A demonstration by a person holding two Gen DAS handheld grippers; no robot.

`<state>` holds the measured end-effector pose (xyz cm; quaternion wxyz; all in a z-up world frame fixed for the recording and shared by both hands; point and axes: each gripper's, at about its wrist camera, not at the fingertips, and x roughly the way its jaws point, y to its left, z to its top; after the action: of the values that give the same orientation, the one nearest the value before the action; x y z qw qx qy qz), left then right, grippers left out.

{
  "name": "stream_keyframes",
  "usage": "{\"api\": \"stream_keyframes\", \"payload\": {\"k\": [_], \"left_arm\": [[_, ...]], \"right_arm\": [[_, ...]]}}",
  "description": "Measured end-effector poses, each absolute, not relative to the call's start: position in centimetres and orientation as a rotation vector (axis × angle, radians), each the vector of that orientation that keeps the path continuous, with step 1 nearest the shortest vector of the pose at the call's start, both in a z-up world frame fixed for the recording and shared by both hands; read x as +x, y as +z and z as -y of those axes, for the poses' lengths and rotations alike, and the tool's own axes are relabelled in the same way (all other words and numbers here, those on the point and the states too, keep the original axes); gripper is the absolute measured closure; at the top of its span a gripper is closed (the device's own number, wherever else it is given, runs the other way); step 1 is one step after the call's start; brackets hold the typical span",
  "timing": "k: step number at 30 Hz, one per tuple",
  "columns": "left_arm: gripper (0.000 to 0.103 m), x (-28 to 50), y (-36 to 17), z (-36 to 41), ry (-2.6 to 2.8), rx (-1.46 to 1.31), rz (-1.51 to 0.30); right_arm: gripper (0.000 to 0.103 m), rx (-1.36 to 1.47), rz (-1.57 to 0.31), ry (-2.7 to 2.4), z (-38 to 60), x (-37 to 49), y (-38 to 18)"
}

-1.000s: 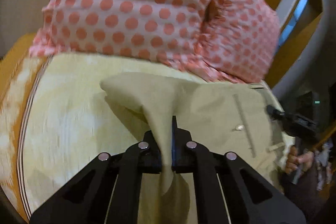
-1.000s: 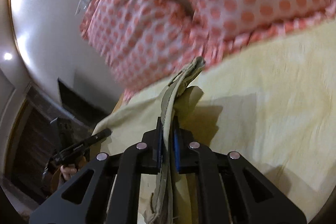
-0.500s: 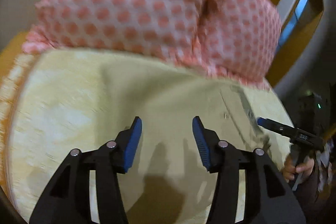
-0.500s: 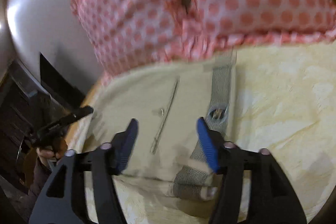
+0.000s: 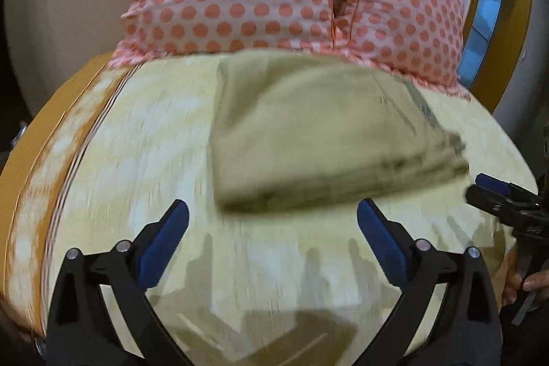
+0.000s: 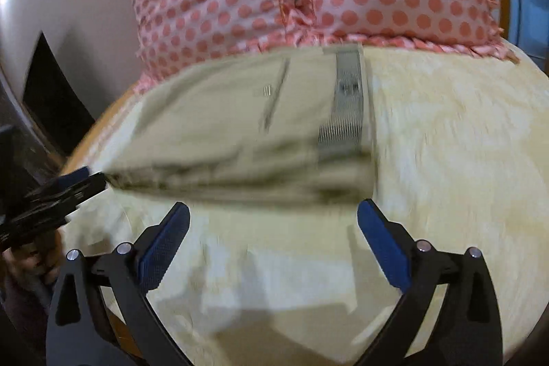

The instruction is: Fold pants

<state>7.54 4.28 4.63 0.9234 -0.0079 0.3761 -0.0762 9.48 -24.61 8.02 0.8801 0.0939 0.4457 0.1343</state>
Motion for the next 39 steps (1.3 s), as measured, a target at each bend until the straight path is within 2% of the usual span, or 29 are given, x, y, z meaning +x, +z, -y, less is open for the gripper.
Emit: {"api": "stream_keyframes", "payload": {"k": [7, 12, 39], "left_arm": [[0.002, 4.8, 1.4, -4.2, -0.089, 0.017, -0.782], [0.002, 3.7, 0.6, -3.7, -0.059, 0.047, -0.711], [0.002, 3.4, 0.6, -3.7, -0.061, 0.049, -0.694]], "right_arm": [[0.001, 0.009, -0.869, 0.148, 20.7, 7.7, 6.5], [0.001, 0.035, -0.805, 0.113, 20.8, 7.0, 6.1], [0.001, 0.033, -0.806, 0.109, 20.8, 7.0, 6.2]]}}
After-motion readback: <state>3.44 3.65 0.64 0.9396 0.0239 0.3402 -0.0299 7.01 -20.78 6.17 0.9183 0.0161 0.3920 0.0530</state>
